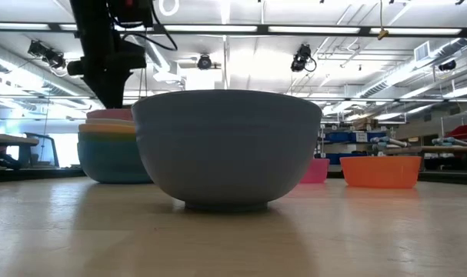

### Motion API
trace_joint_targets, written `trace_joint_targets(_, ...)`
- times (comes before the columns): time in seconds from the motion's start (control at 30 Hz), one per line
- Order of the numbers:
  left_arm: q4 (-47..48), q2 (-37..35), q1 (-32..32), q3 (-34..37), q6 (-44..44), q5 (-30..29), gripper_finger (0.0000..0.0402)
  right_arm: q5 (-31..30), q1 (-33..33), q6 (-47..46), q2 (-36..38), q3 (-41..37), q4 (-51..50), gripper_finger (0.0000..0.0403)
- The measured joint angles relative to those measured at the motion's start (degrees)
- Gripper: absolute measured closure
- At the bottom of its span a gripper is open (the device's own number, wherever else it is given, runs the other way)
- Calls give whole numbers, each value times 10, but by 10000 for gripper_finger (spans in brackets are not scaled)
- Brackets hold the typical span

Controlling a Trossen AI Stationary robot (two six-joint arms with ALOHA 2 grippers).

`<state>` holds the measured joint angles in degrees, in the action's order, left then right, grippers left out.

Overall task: Nest bowls inside each other
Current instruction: Stack the pink bowl on top of the white bowl, then stack the dark green bowl on top of the pink bowl

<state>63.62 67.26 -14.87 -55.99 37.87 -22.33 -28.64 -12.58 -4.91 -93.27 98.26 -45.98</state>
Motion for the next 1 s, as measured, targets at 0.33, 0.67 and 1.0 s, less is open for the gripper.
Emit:
trace_joint_targets(0.33, 2, -7, 10, -42, -20, -3, 249, -17, 8, 0, -1, 0, -14, 316)
trace_joint_targets(0.67, -11, -95, 76, -156, -91, -26, 249, 97, 87, -41, -90, 0, -52, 316)
trace_joint_targets(1.0, 5, -161, 126, -150, -76, -27, 249, 168, 174, 20, -209, 0, 83, 316)
